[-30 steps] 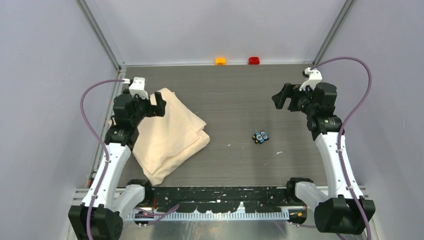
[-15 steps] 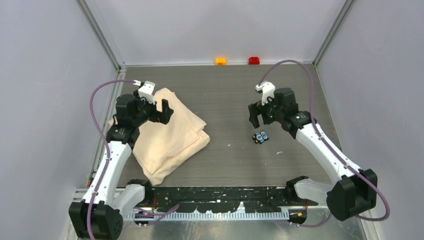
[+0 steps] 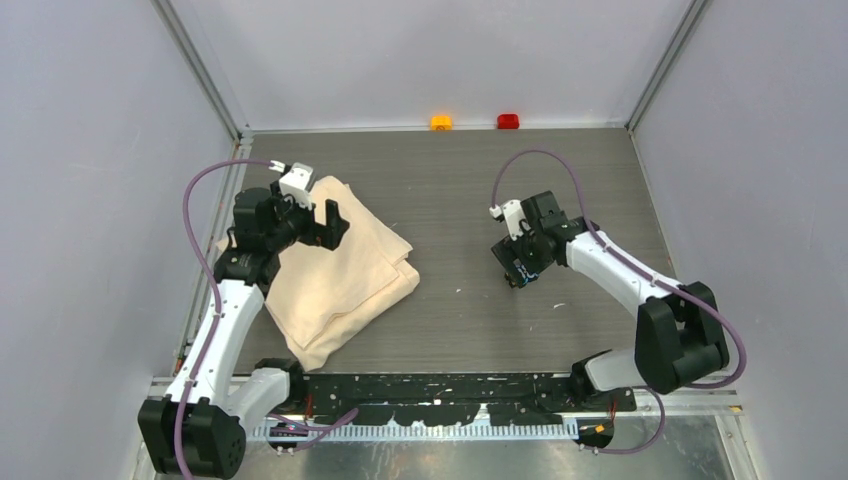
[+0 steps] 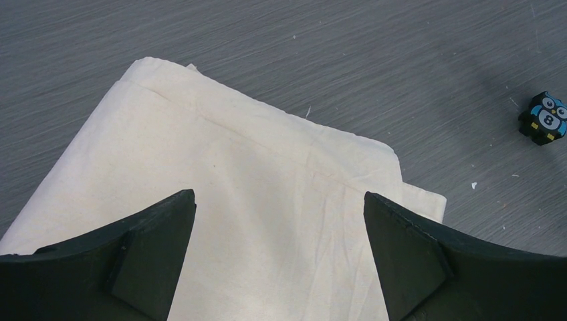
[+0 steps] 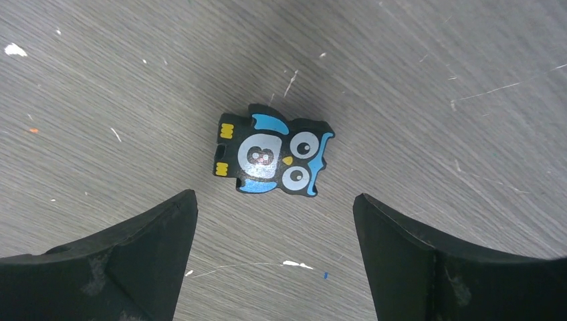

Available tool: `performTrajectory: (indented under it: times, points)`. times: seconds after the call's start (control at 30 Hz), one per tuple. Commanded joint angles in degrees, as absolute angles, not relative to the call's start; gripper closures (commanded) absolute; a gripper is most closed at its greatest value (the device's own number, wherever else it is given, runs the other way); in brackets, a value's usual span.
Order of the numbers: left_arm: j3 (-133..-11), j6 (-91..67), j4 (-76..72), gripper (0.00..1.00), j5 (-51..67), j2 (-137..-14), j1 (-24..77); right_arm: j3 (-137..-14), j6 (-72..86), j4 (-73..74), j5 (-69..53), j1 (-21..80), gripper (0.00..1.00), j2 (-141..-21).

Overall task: Open and lay out the surgical kit
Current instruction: Move the distractor to the center of the board.

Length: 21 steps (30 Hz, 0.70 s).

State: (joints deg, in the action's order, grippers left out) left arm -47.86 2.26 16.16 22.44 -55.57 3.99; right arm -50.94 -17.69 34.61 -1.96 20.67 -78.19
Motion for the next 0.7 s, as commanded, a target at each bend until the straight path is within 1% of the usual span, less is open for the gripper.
performTrajectory:
  times: [0.0,0.2,0.67]
  points:
    - [-48.61,3.07,14.99,0.00,23.86,-55.08,3.65,-52.35,-18.72,35.55,-2.06,20.97,0.09,-81.20]
    - [-48.49,2.83,14.60,0.00,24.03,-54.61,3.69,-54.04,-16.83,35.59,-3.85,20.97,0.08,-84.84]
    - [-48.34,2.82,14.44,0.00,24.41,-53.98,3.71,-57.50,-12.96,36.21,-2.39,20.53,0.08,-91.92]
